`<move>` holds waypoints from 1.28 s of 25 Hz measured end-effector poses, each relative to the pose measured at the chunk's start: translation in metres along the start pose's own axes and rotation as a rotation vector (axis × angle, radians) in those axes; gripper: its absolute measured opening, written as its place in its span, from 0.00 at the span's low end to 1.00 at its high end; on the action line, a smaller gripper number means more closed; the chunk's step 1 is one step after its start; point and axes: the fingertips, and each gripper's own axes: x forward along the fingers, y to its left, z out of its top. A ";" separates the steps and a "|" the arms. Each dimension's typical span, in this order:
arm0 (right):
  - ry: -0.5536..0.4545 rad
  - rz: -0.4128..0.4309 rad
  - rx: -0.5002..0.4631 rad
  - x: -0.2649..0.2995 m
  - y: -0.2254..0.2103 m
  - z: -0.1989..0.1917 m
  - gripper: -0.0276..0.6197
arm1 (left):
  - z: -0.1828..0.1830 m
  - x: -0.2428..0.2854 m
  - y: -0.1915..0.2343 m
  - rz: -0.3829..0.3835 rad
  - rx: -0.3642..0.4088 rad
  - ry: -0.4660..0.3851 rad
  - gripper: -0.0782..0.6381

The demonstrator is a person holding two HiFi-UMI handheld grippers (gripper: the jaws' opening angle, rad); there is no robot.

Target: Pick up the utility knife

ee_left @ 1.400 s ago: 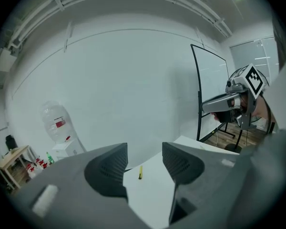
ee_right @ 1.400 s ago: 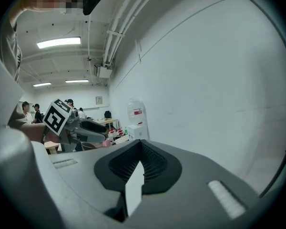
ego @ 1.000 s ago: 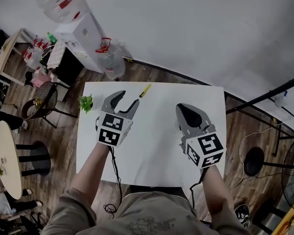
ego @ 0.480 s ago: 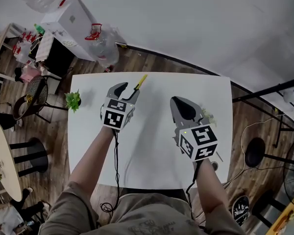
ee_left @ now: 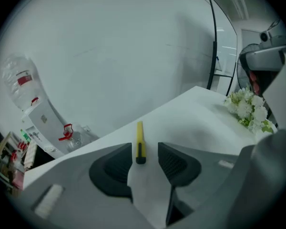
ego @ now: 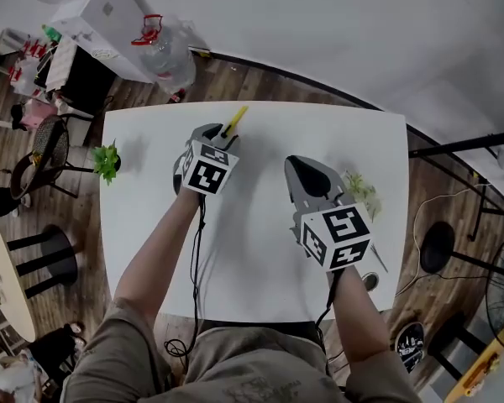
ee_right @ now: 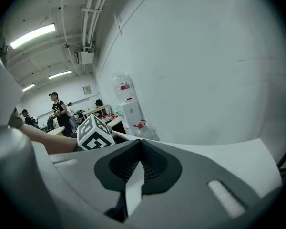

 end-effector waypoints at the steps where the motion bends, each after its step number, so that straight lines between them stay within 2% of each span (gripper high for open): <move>1: 0.004 0.004 0.002 0.002 0.001 -0.002 0.09 | -0.002 0.004 0.002 0.000 -0.019 0.003 0.35; 5: 0.015 0.022 0.013 0.005 0.004 -0.007 0.09 | -0.008 0.009 0.006 -0.006 -0.075 0.018 0.25; 9: 0.026 0.025 0.015 0.004 0.003 -0.010 0.09 | -0.004 0.008 0.001 -0.034 -0.092 0.020 0.21; 14: 0.015 0.030 0.032 -0.004 0.004 -0.008 0.09 | 0.000 -0.001 -0.002 -0.029 -0.083 0.005 0.20; 19: -0.021 0.040 0.050 -0.024 0.011 0.017 0.09 | 0.024 -0.043 -0.001 0.004 -0.070 -0.062 0.20; 32: -0.185 0.076 -0.061 -0.104 0.050 0.118 0.09 | 0.096 -0.196 -0.021 0.024 -0.085 -0.286 0.20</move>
